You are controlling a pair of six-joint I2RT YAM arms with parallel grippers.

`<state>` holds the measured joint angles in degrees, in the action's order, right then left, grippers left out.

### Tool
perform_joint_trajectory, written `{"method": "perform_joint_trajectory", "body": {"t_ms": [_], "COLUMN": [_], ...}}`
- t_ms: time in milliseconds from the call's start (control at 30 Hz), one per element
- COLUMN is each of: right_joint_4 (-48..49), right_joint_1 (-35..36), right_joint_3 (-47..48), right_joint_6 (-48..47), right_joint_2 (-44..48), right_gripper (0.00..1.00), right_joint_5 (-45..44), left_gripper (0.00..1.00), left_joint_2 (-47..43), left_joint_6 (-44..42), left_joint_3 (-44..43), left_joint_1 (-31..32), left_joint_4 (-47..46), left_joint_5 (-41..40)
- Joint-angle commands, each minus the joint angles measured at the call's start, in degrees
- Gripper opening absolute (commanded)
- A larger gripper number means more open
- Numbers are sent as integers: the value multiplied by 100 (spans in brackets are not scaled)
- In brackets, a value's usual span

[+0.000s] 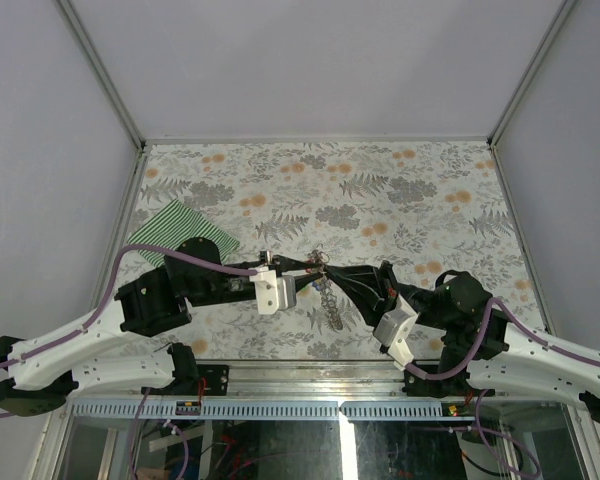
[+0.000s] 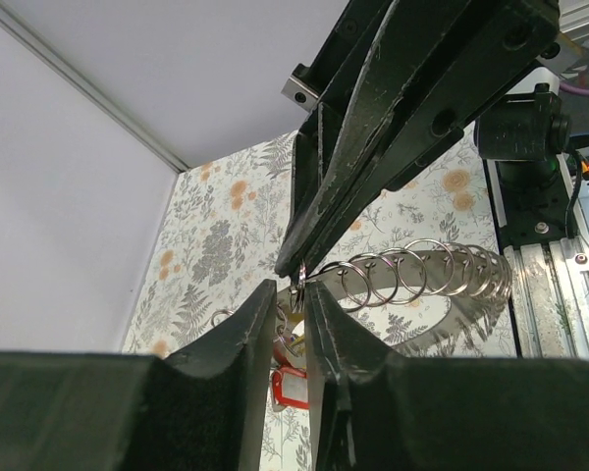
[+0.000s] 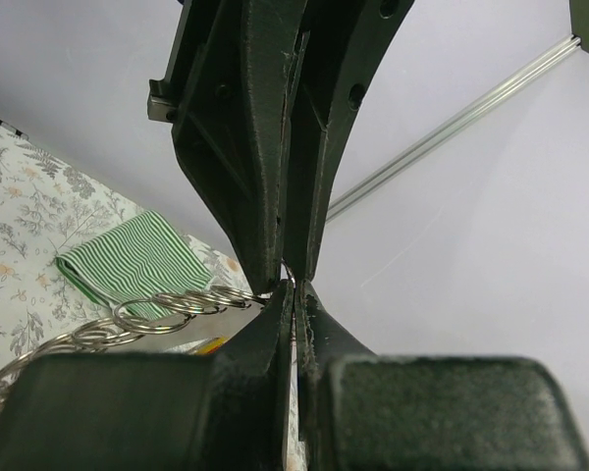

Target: Put the keys on the keyring

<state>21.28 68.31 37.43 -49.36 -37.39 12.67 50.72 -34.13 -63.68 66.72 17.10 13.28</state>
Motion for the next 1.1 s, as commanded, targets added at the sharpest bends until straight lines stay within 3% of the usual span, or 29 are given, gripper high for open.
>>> {"method": "perform_joint_trajectory", "body": {"t_ms": [0,167,267,433,567,1067], "right_joint_4": [496,388,176,-238,-412,-247], "right_joint_1": [43,42,42,42,42,46], "right_joint_3": [308,367,430,573,590,564], "right_joint_6": [128,238,327,425,467,752], "right_joint_2": [13,31,73,185,301,264], "right_gripper": [0,1,5,22,29,31], "right_joint_5": [97,202,284,277,166,385], "left_gripper": [16,0,0,0,0,0], "left_joint_2": [-38,64,72,-72,-174,-291], "left_joint_6": [72,112,126,126,126,447], "left_joint_3": [-61,-145,-167,-75,-2,15], "left_joint_1": [22,25,16,22,20,19], "left_joint_4": [-436,-346,-347,-514,-658,-1045], "left_joint_5": [40,71,69,46,166,346]}}
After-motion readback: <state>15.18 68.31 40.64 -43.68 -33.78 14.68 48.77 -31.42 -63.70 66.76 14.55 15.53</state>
